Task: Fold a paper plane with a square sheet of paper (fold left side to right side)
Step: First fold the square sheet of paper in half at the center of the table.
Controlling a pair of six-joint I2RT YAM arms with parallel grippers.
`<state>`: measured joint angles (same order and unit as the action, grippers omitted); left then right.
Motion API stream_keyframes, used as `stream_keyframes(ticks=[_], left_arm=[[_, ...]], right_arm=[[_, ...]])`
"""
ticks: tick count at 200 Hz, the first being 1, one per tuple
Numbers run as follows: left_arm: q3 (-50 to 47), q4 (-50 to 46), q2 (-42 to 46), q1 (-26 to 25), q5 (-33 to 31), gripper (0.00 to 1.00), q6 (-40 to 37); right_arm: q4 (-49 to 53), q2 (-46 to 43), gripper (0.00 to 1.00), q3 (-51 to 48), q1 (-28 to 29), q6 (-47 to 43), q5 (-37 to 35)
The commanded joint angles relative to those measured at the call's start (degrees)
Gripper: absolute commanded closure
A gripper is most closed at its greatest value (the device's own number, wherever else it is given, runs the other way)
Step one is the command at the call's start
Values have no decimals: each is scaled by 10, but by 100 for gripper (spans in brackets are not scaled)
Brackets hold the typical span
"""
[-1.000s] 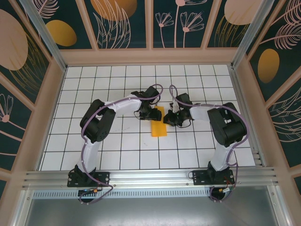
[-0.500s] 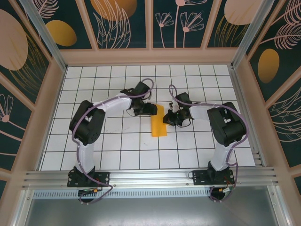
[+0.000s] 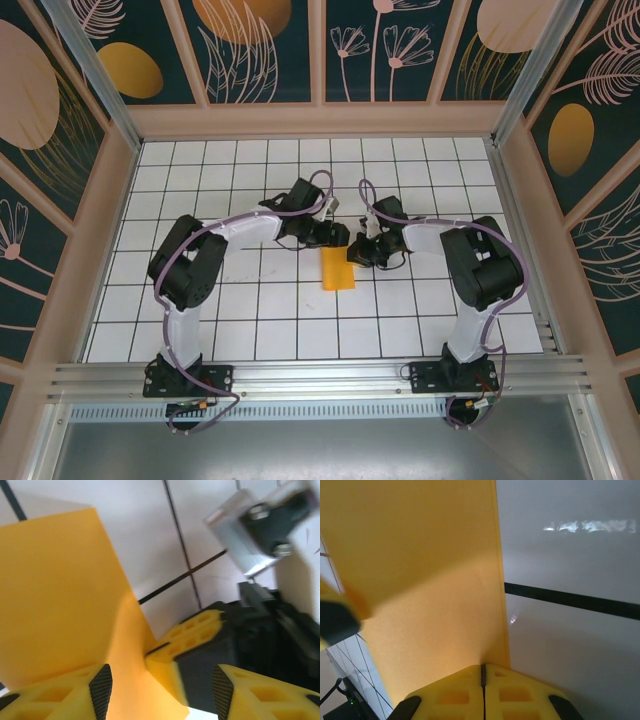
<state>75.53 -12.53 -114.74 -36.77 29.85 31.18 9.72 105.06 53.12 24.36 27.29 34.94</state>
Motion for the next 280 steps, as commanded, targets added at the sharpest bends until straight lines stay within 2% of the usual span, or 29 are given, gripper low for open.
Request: stream_keyframes(ticks=[1, 22, 76, 167, 195, 231, 258, 280], left_arm=[[-9, -3, -22, 2, -20, 43, 0], [-15, -21, -36, 4, -49, 45, -9], [-56, -14, -38, 20, -74, 46, -18], [-100, -6, 18, 78, -79, 39, -32], [-100, 11, 55, 80, -62, 39, -36], [-113, 70, 89, 76, 13, 44, -19], [-109, 104, 73, 63, 61, 49, -10], [-88, 106, 40, 55, 66, 50, -12]], right_arm=[[39, 27, 92, -1, 4, -10, -50], [41, 27, 92, -1, 4, -12, -52], [45, 25, 92, -4, 3, -14, -56], [50, 23, 92, -5, 3, -18, -58], [48, 22, 92, -6, 4, -17, -56], [48, 21, 92, -4, 3, -17, -57], [48, 21, 92, -4, 4, -16, -56], [48, 21, 92, -3, 3, -16, -56]])
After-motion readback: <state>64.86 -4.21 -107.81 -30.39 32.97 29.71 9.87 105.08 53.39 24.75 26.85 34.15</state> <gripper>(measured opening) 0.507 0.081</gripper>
